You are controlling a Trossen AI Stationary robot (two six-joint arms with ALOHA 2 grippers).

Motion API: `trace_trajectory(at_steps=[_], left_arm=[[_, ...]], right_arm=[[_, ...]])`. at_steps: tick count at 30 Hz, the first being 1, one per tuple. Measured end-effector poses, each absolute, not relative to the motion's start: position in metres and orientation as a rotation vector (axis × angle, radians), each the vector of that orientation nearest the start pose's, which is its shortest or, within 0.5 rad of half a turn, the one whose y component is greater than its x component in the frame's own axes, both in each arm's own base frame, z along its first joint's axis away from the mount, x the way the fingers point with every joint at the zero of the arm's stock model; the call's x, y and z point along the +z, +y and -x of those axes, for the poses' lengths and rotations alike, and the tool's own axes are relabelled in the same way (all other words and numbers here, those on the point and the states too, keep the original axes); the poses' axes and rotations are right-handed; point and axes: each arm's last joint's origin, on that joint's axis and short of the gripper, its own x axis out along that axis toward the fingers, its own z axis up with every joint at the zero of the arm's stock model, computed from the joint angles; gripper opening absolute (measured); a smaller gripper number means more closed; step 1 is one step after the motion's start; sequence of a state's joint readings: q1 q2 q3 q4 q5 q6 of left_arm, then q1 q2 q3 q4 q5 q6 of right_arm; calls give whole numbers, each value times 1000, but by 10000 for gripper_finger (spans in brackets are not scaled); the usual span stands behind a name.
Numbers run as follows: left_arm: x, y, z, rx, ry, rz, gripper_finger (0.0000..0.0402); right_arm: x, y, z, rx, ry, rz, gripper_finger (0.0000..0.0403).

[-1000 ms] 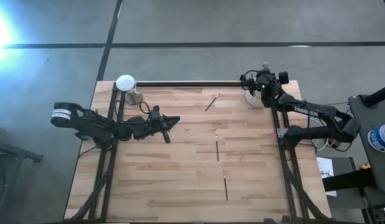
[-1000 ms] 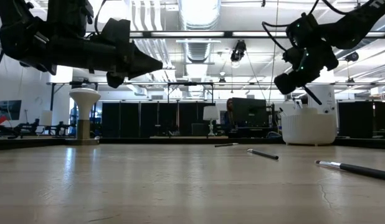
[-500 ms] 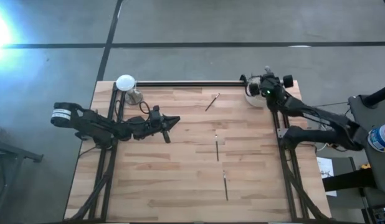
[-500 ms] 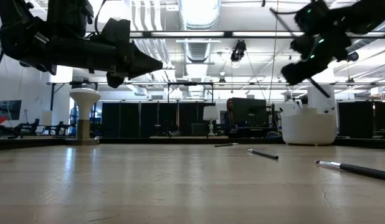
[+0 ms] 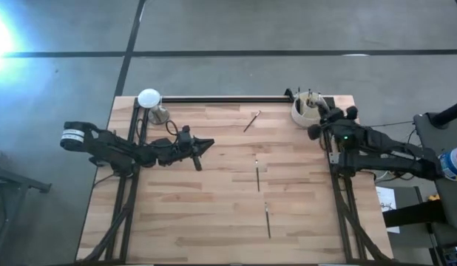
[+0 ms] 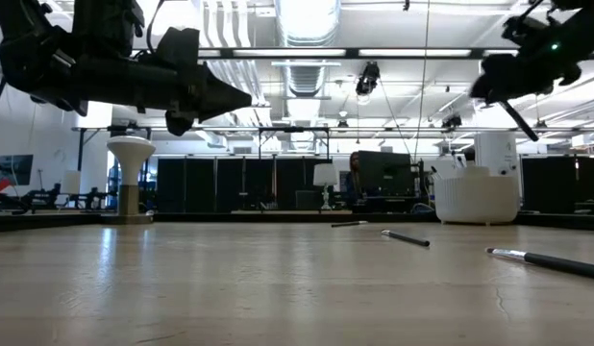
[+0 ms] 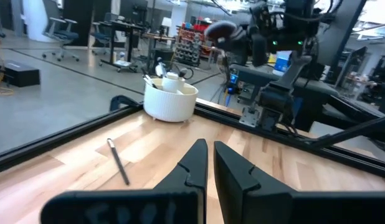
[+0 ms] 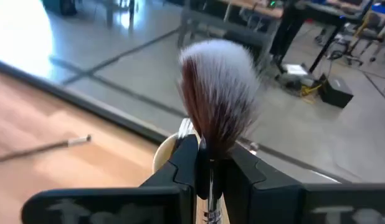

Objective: Pick & Place Makeup Brushes
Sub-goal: Put the black highlighter brush into the white makeup holder

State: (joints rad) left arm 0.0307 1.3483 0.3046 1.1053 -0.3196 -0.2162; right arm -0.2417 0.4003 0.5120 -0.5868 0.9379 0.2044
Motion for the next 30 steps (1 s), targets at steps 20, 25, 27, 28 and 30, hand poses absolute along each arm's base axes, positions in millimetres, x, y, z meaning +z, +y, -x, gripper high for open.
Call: trace_trajectory(at_steps=[20,25,27,28,30], left_arm=[[185,15,-232,320,-93,231,20],[185,15,-232,320,-91,231,20],[185,15,-232,320,-91,231,20],[185,15,-232,320,-91,230,20],[185,15,-232,321,-91,227,20]], right_arm=[[231,-72,-83,-1173,225,52,36],[227,-82,-72,-1115,142,31,36],[224,-86,-67,-1101,125,22,36],[222,-87,-64,-1107,119,16,36],[219,-89,-59,-1142,108,8,36]])
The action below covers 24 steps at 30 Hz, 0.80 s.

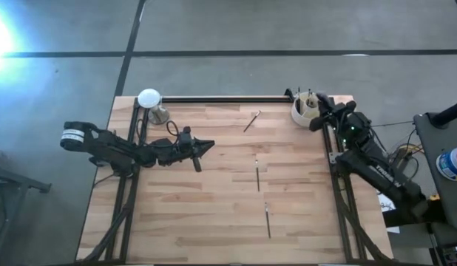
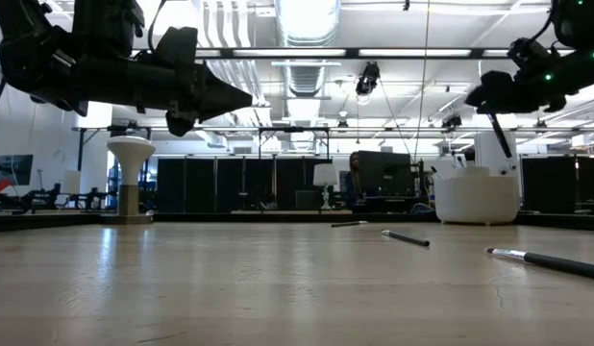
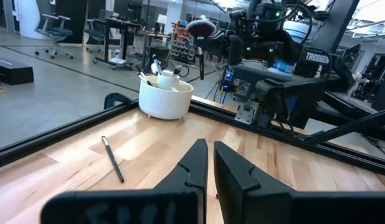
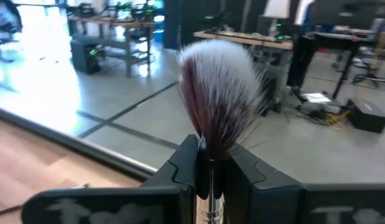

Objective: Pick & Place Makeup Brushes
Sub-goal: Put the black highlighter brush into the white makeup holder

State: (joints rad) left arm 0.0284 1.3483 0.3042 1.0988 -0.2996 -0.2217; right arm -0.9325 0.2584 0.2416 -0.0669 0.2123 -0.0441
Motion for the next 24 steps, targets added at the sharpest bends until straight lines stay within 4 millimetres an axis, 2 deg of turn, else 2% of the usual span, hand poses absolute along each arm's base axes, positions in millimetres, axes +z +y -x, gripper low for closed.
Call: trace_trajectory(at_steps=[10,16,24], left_arm=[[185,15,-232,322,-90,221,20],[187,15,-233,322,-99,219,20],[187,15,-233,323,-98,213,20]], right_arm=[[174,-95,-48,-1357,-34,67,36],[182,-94,-46,-1409,-81,133,36],[179,-96,-47,-1423,-79,81,36]])
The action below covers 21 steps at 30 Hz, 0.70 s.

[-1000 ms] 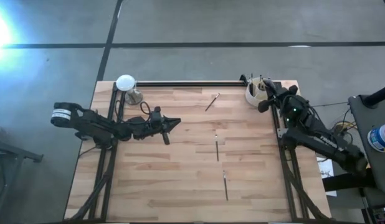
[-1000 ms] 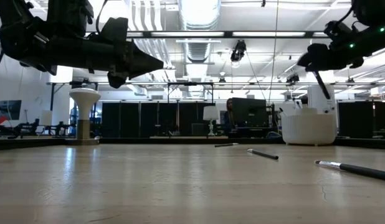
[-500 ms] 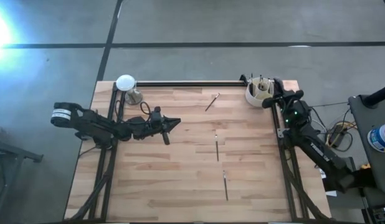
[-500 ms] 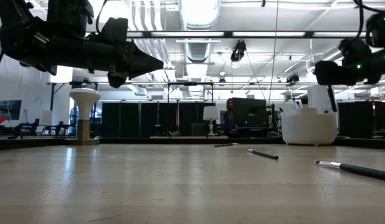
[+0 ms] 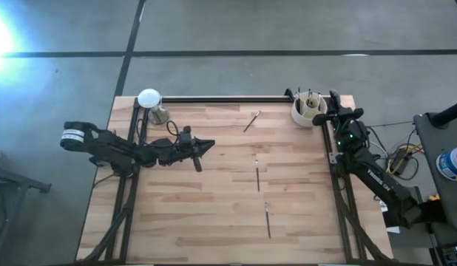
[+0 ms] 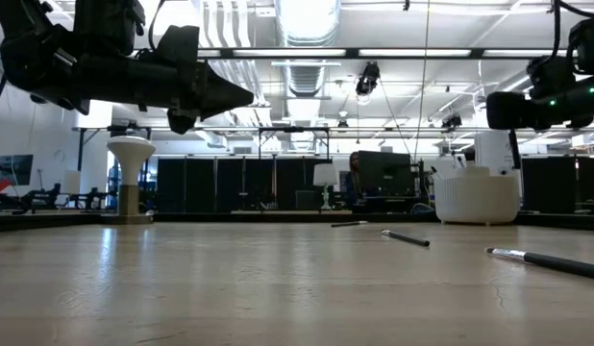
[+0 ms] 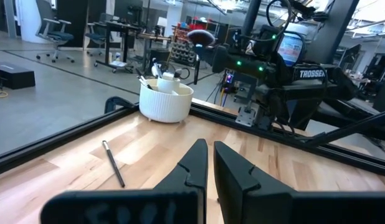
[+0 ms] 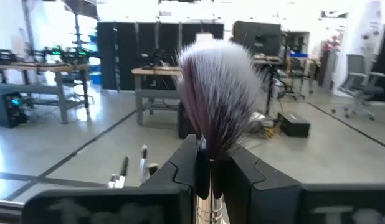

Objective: Pick & Place Makeup Brushes
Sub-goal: Put the black highlighter brush into the white makeup holder

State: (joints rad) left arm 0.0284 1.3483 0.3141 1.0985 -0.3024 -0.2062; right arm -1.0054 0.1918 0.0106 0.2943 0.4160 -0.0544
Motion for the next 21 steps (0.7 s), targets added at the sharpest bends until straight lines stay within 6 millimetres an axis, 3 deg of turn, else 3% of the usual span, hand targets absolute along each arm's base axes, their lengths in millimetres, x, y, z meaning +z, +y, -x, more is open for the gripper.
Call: trace_trajectory(at_steps=[10,15,21], left_arm=[[187,16,-233,330,-96,199,20],[186,16,-233,332,-86,191,20],[185,16,-233,334,-77,190,20]], right_arm=[[208,-97,-64,-1337,-71,21,36],[223,-95,-86,-1265,-22,7,36],[241,-100,-117,-1329,58,7,36]])
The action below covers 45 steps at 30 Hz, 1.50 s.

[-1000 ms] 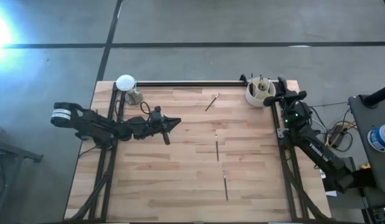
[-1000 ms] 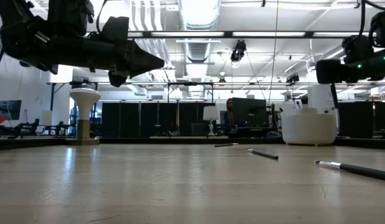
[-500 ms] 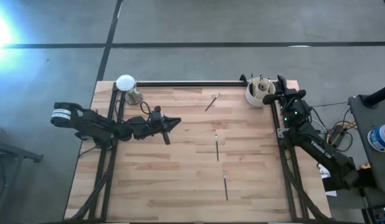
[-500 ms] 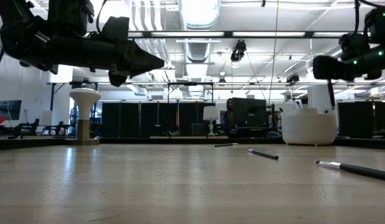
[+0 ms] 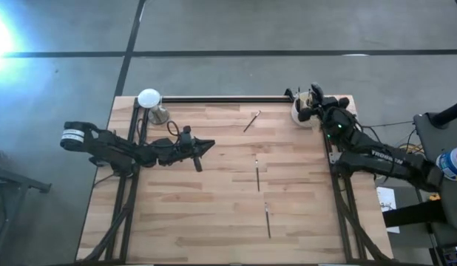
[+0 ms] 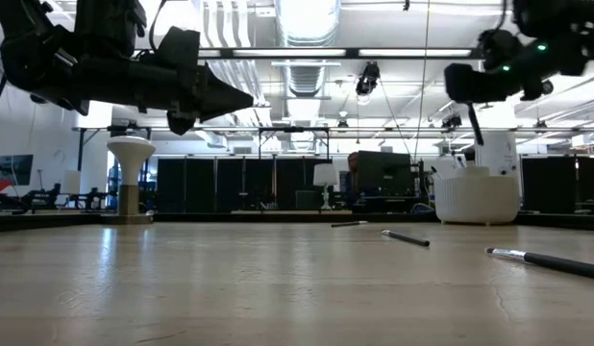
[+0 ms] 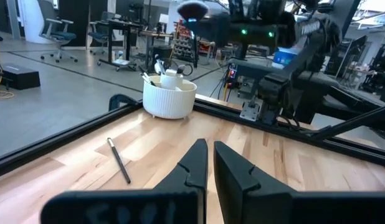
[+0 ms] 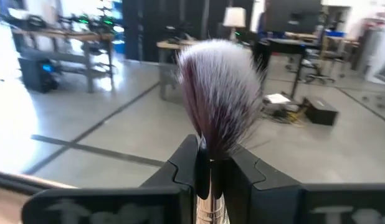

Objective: Pick & Place Makeup Brushes
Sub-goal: Put the black highlighter brush into the white makeup holder

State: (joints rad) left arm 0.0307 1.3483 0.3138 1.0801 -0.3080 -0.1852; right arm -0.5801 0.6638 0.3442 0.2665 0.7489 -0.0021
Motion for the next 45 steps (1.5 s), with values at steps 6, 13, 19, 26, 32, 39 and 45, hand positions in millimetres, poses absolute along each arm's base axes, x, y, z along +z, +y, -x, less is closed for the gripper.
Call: trace_trajectory(at_steps=[6,13,19,26,32,39,45], left_arm=[[185,16,-233,334,-68,189,20],[184,16,-233,334,-62,188,20],[182,16,-232,335,-58,188,20],[178,16,-230,337,-31,183,20],[171,16,-225,339,-8,179,20],[171,16,-225,339,-7,178,20],[172,16,-225,339,-12,175,20]], right_arm=[[251,-124,-152,-1487,139,-12,36],[251,-159,-187,-1878,203,41,36],[247,-186,-181,-2094,179,34,42],[247,-200,-164,-2209,132,8,39],[236,-204,-157,-2241,174,5,38],[209,-209,-149,-2242,194,-88,38],[205,-208,-149,-2230,211,-100,38]])
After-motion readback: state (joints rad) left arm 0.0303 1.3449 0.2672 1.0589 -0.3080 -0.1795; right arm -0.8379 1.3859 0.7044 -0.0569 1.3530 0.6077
